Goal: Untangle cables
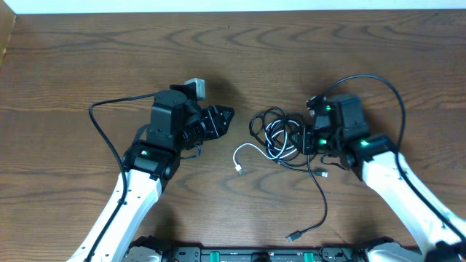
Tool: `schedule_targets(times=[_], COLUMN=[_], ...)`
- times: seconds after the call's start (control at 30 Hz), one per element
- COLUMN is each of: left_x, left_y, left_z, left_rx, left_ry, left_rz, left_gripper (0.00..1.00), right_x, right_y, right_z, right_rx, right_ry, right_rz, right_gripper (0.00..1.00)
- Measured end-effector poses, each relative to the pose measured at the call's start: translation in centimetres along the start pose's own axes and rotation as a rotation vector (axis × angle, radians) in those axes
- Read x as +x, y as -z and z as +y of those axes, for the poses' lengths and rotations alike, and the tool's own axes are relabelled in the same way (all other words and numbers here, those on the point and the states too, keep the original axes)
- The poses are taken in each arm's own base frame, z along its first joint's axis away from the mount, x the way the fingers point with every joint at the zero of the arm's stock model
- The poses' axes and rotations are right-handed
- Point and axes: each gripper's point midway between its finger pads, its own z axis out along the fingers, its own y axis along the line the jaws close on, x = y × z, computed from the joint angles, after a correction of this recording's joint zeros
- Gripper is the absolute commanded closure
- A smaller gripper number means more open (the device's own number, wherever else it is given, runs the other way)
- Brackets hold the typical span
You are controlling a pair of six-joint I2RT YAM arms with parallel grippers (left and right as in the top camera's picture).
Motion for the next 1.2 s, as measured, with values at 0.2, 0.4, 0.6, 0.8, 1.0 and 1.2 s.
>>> schedule_targets(times=[0.2, 0.4, 0.6, 0.8, 1.0, 1.2], left_x=[0.3, 0.3, 0.3, 0.3, 0.3, 0.3], left_y=[0.0, 0.0, 0.0, 0.0, 0.0, 0.0], left_z=[0.3, 0.3, 0.3, 0.3, 0.3, 0.3], left_rx=[-0.013, -0.013, -0.013, -0.013, -0.013, -0.013], left_ry=[0.008, 0.007, 0.007, 0.007, 0.007, 0.007], left_rz=[0.012, 0.012, 0.012, 0.012, 0.012, 0.012], left_gripper=[0.56, 0.56, 0.56, 0.56, 0.56, 0.56], right_x=[0.3, -0.2, -0.3, 0.9, 1.0, 0.6], right_y=[-2.0, -2.1, -2.5, -4.8, -5.0, -4.0], right_z=[-1.2, -0.6, -0.4, -0.1, -0.2, -0.1], right_rx=[0.030, -0.005, -0.018, -0.018, -0.016, -0.021], right_ry=[-0.090, -0.113, -0.181, -0.184, -0.186, -0.188], right_rz=[0.035, 0.018, 0.023, 0.075, 0.079, 0.060], right_gripper=[0.80, 0.82, 0.86, 0.99, 0.99, 0.99])
